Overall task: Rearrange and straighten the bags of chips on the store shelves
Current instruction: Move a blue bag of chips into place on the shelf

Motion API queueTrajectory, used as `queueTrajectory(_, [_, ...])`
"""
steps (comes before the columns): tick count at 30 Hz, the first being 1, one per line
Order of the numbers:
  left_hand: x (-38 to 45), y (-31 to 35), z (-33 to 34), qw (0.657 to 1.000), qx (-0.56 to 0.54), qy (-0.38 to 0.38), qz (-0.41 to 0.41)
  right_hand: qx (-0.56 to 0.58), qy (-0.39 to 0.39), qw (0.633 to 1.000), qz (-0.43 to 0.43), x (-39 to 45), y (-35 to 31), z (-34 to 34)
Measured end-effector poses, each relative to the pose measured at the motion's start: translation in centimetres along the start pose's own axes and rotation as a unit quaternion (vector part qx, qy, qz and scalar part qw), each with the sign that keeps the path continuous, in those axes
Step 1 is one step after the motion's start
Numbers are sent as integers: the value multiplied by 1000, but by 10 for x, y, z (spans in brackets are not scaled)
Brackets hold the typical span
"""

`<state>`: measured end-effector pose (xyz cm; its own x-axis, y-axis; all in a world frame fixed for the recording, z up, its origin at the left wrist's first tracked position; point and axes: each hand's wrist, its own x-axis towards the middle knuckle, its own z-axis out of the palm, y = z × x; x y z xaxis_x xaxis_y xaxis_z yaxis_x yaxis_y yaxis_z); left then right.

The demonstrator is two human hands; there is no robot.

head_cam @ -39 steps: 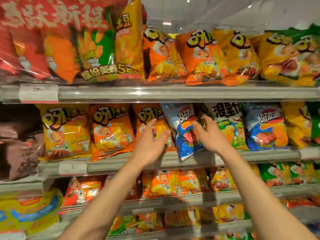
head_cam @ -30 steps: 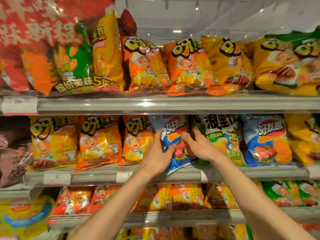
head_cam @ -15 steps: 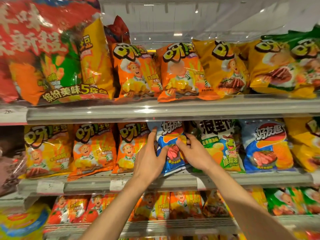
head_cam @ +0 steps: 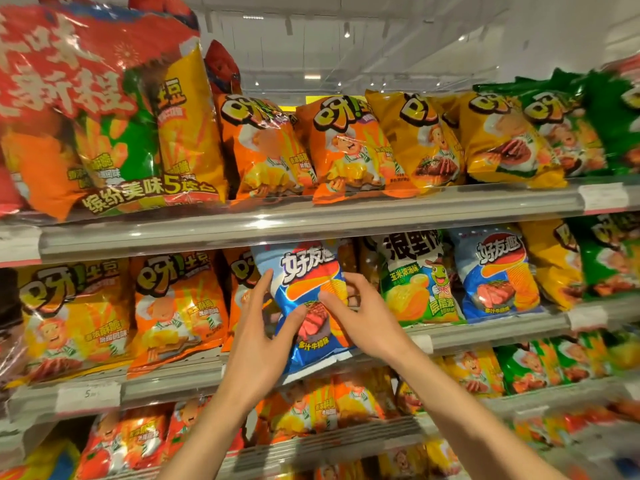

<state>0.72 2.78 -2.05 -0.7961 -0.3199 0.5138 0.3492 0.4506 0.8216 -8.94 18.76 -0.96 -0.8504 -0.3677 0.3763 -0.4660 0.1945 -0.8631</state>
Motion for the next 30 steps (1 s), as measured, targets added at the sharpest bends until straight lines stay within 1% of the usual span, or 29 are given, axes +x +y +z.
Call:
queueTrajectory(2, [-8,-3,6,999,-30,-16,-1,12,11,1000,11,-13,3,-8])
queueTrajectory(4, [-15,-5,20,996,-74,-38,-18,11,23,1000,15,-27,8,-20])
queueTrajectory(7, [-21,-4,49,983,-162,-71,-39,-16,59,998,19,-44,19,-48])
queueTrajectory(10, [-21,1,85,972,-210,-97,-37,-30,94,995,29,-58,30,-84])
queueTrajectory(13, [-17,11,126,968,-217,-123,-17,-43,110,992,48,-70,39,-127])
queueTrajectory(16, [-14,24,171,962,-226,-154,-15,-74,132,986,63,-79,48,-172])
queueTrajectory(18, [-12,33,203,962,-221,-162,-4,-67,147,985,65,-82,56,-204])
queueTrajectory(21, [-10,50,255,962,-213,-170,1,-49,149,985,66,-85,72,-258])
queueTrajectory(24, [-8,74,317,963,-199,-183,-4,-53,150,984,76,-91,93,-320])
queueTrajectory(27, [-9,106,383,967,-170,-190,9,-47,165,982,83,-99,116,-391])
queueTrajectory(30, [-8,131,451,957,-192,-217,4,-44,180,979,84,-107,138,-458])
